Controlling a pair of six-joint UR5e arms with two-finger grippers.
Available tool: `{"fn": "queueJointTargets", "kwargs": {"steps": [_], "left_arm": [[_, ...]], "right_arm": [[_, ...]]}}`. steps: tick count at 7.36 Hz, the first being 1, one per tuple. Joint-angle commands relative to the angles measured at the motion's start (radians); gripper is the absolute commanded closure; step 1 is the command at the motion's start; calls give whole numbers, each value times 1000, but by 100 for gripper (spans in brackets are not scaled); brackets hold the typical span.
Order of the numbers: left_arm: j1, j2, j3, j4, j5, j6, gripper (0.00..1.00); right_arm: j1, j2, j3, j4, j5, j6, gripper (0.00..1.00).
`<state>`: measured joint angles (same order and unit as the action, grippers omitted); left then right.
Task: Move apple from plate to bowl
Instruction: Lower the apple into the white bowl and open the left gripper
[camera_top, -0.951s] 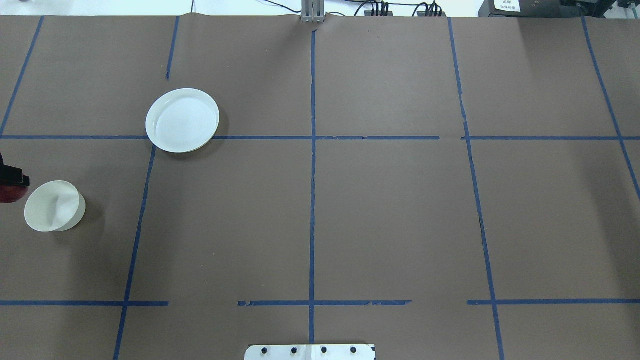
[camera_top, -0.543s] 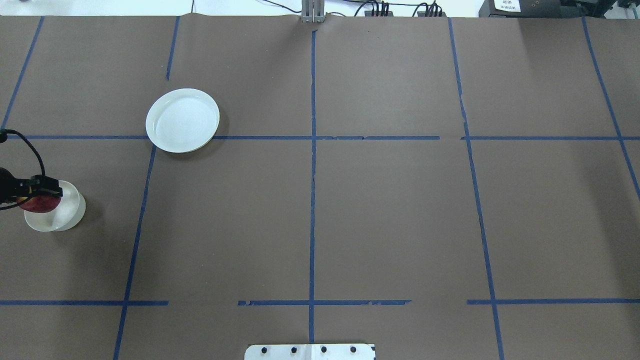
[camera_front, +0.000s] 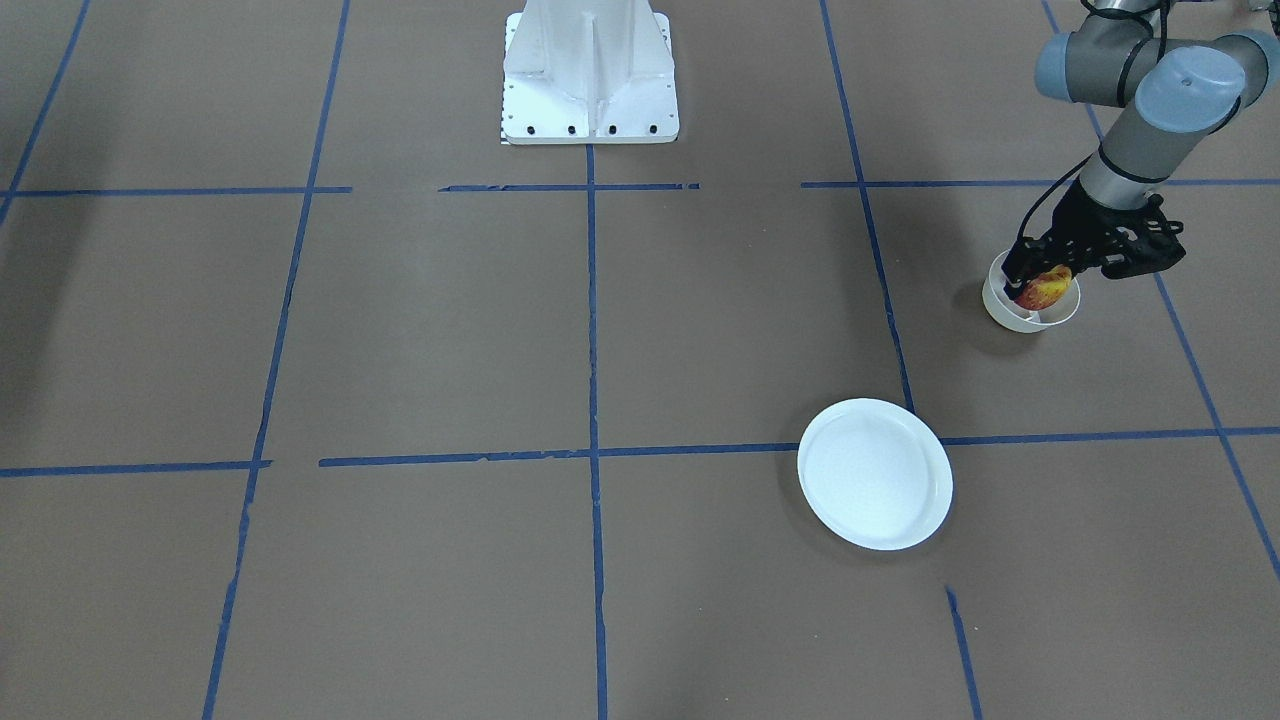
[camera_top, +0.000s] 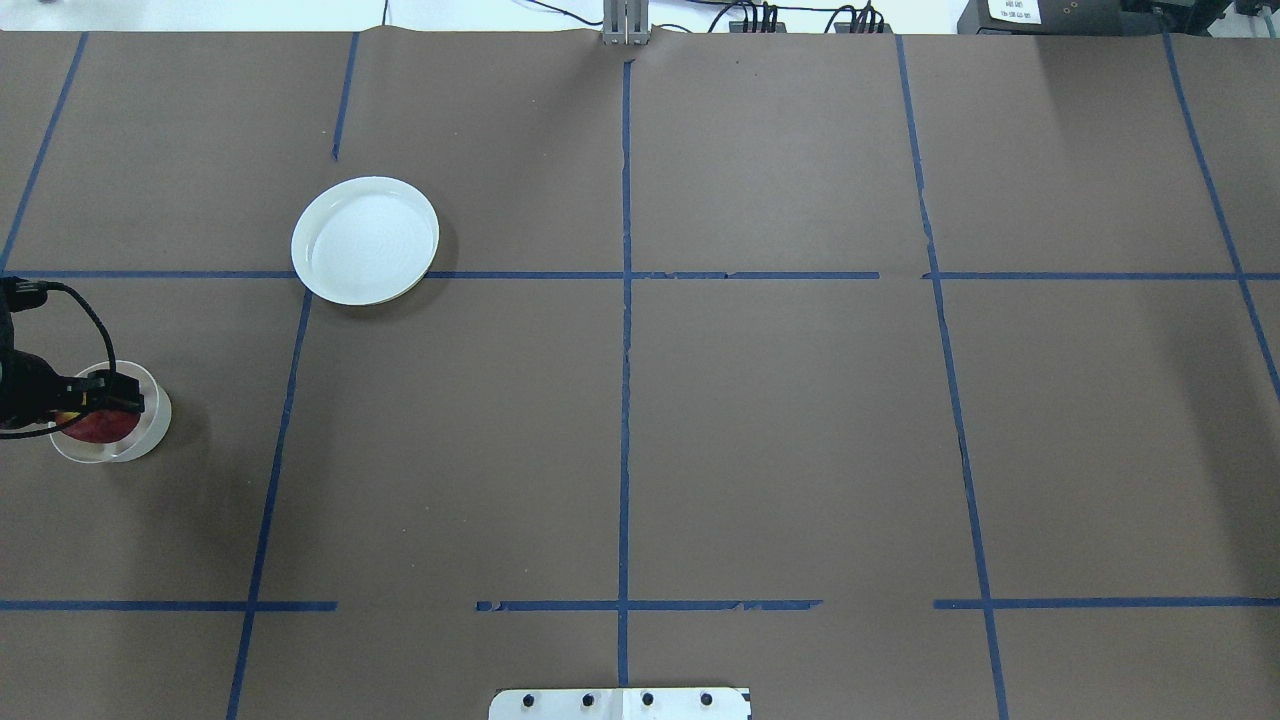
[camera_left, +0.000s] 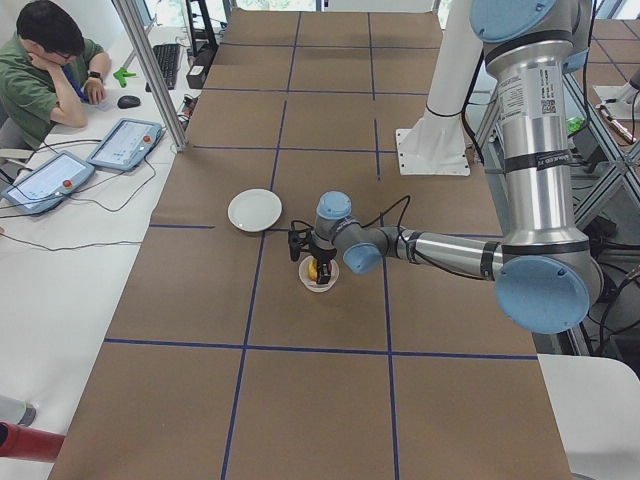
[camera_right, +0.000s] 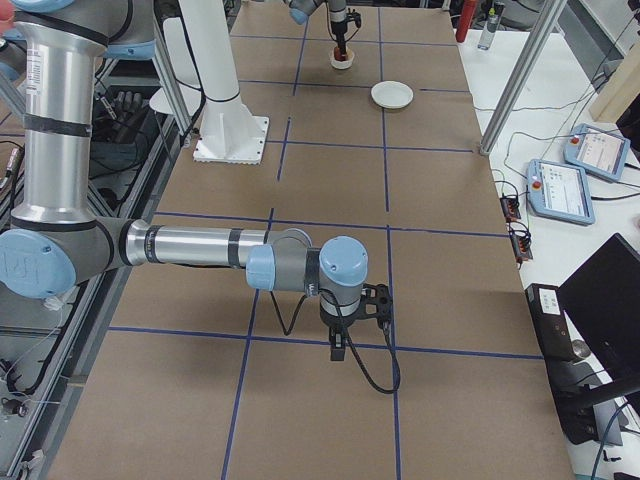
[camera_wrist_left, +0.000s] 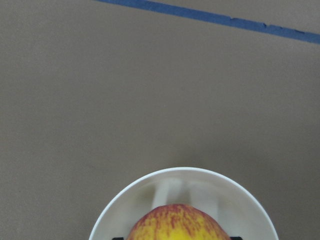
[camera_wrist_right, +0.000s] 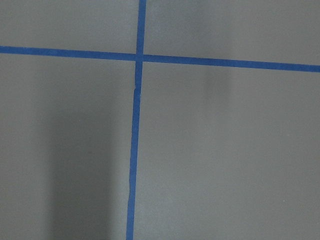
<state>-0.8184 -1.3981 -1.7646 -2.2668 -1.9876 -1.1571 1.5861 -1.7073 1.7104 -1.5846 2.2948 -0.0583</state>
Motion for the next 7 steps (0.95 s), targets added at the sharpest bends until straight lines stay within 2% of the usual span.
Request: {"fn": "queueJointTargets", "kwargs": {"steps": [1, 2, 5, 6, 7], "left_arm": [[4, -1, -1, -13, -2, 3, 7], [4, -1, -4, -11, -5, 4, 1], [-8, 11, -42, -2, -19, 22, 1], [-34, 14, -56, 0, -95, 84, 1], [-135, 16, -58, 10, -129, 191, 1]], "right_arm": [[0, 0, 0, 0, 0, 0, 0], [0, 0, 0, 0, 0, 0, 0], [0, 0, 0, 0, 0, 0, 0], [0, 0, 0, 0, 0, 0, 0], [0, 0, 0, 0, 0, 0, 0]]}}
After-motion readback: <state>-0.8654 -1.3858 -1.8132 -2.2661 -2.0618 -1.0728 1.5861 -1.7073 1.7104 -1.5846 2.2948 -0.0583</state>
